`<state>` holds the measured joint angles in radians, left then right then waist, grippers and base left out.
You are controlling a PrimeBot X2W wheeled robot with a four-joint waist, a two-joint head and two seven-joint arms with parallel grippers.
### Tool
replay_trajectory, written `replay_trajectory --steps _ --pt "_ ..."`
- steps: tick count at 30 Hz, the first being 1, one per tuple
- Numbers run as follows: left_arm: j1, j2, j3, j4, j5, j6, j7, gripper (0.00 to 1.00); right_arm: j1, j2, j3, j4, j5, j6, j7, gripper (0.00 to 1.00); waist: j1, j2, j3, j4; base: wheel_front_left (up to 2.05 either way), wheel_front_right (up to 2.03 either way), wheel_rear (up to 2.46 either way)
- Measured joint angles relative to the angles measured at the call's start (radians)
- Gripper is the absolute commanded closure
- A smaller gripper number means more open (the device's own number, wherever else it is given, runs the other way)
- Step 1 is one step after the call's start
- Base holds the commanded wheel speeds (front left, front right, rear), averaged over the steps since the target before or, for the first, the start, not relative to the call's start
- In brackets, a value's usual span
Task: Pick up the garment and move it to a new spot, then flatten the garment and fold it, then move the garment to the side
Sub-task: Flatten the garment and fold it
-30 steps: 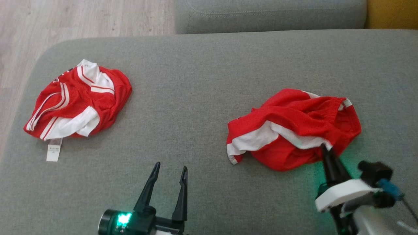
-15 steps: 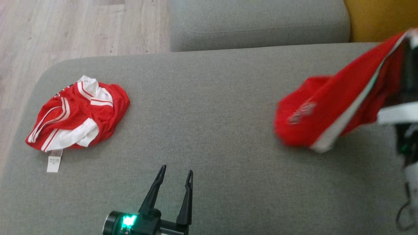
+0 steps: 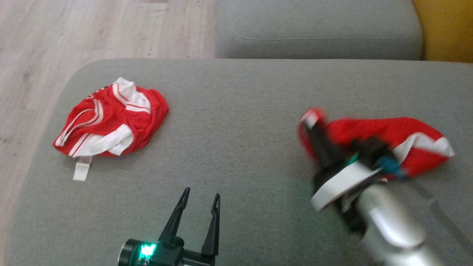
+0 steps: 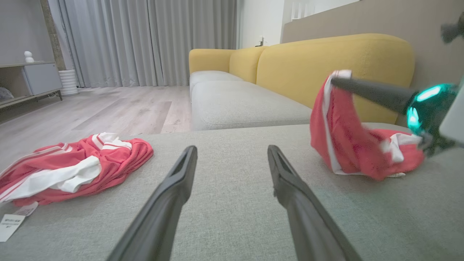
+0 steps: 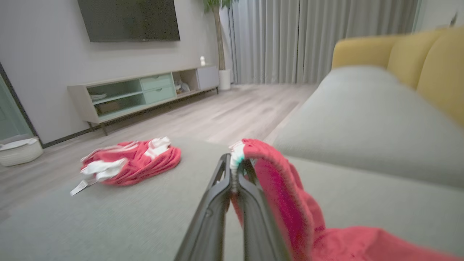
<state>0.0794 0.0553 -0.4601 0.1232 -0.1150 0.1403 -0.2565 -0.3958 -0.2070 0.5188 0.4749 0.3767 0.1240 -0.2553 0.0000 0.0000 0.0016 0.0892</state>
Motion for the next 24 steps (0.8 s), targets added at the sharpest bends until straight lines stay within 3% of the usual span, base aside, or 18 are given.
replay_trajectory --steps 1,5,10,21,24 --pt "0.0 0.0 -0.002 0.001 0.0 0.0 0.0 0.0 0.017 0.031 0.02 0.04 0.019 0.0 0.0 0.0 0.0 0.0 0.0 0.009 0.0 0.0 0.0" --pt "-0.002 0.0 0.001 0.003 0.0 0.001 0.0 0.0 0.077 0.112 0.119 0.109 0.087 0.0 0.0 0.0 -0.0001 0.0 -0.005 0.041 0.0 0.0 0.0" --pt "-0.003 0.0 0.01 0.002 -0.012 0.011 0.0 0.0 0.112 0.119 0.185 0.111 0.128 0.0 0.0 0.0 -0.0001 0.0 -0.015 0.029 0.0 0.0 0.0" --pt "-0.003 0.0 0.016 -0.002 -0.056 0.026 0.0 0.0 0.373 -0.059 0.039 -0.057 0.042 0.0 0.0 0.0 -0.0001 0.0 -0.03 -0.126 0.0 0.0 0.0" --pt "-0.013 0.0 0.004 0.002 -0.071 0.016 0.0 0.0 0.423 -0.091 -0.046 -0.097 0.012 0.0 0.0 0.0 -0.0001 0.0 -0.028 -0.181 0.0 0.0 0.0"
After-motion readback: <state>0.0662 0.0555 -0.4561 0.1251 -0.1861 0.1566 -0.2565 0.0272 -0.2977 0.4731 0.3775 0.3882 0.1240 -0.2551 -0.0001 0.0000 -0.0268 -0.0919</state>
